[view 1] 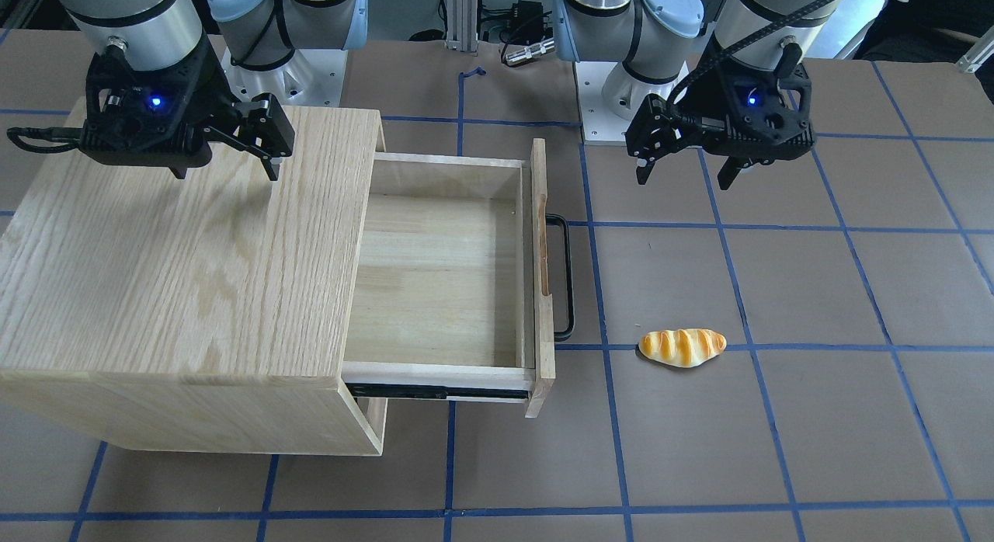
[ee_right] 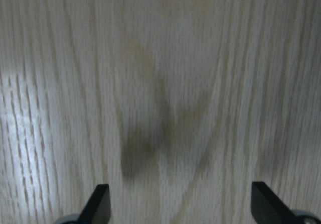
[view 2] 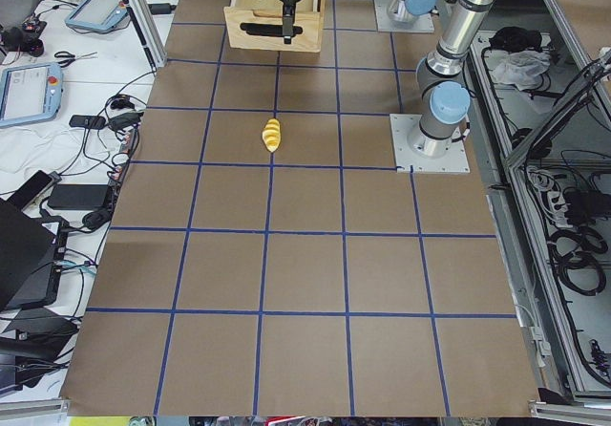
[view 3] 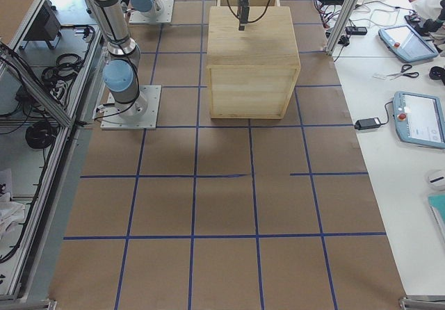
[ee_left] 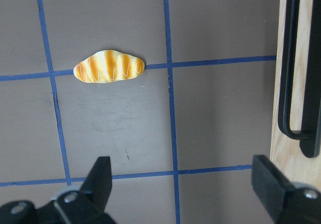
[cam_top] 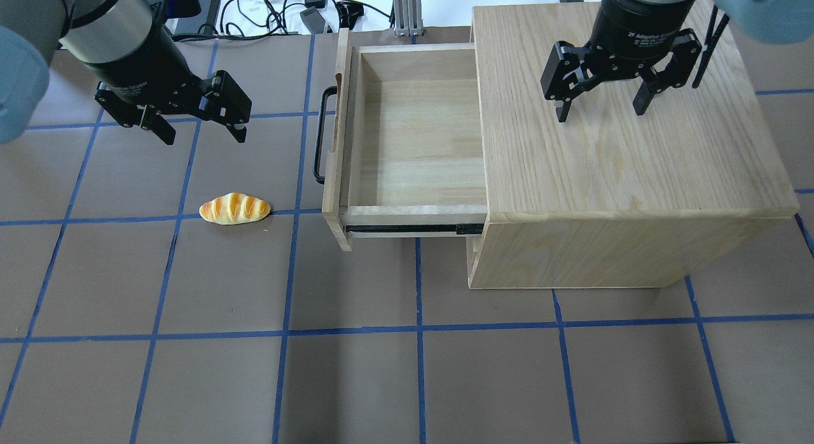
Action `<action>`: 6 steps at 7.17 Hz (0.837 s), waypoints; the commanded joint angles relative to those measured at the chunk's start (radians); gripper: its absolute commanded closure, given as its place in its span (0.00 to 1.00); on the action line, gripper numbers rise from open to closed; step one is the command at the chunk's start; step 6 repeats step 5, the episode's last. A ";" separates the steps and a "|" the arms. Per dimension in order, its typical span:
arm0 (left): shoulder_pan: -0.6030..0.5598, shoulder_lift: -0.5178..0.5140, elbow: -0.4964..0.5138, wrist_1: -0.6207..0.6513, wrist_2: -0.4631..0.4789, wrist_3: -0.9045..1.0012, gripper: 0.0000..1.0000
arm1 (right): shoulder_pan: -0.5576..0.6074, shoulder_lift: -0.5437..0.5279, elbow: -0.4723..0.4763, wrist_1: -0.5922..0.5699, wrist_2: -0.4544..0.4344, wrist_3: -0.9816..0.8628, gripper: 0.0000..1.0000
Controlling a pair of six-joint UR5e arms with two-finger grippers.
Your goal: Open upper drawer
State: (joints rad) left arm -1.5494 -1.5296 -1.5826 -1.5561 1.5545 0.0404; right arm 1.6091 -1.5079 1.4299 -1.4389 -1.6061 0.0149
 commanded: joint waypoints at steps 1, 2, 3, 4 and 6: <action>-0.005 0.031 -0.013 0.005 0.031 -0.017 0.00 | 0.000 0.000 0.000 0.000 0.000 0.000 0.00; -0.003 0.026 -0.014 0.007 0.030 -0.017 0.00 | 0.000 0.000 0.001 0.000 0.000 0.000 0.00; -0.003 0.019 -0.014 0.007 0.026 -0.019 0.00 | 0.000 0.000 0.000 0.000 0.000 0.000 0.00; -0.003 0.017 -0.014 0.008 0.025 -0.017 0.00 | 0.000 0.000 0.000 0.000 0.000 0.000 0.00; -0.003 0.017 -0.013 0.011 0.025 -0.014 0.00 | 0.000 0.000 0.000 0.000 0.000 0.000 0.00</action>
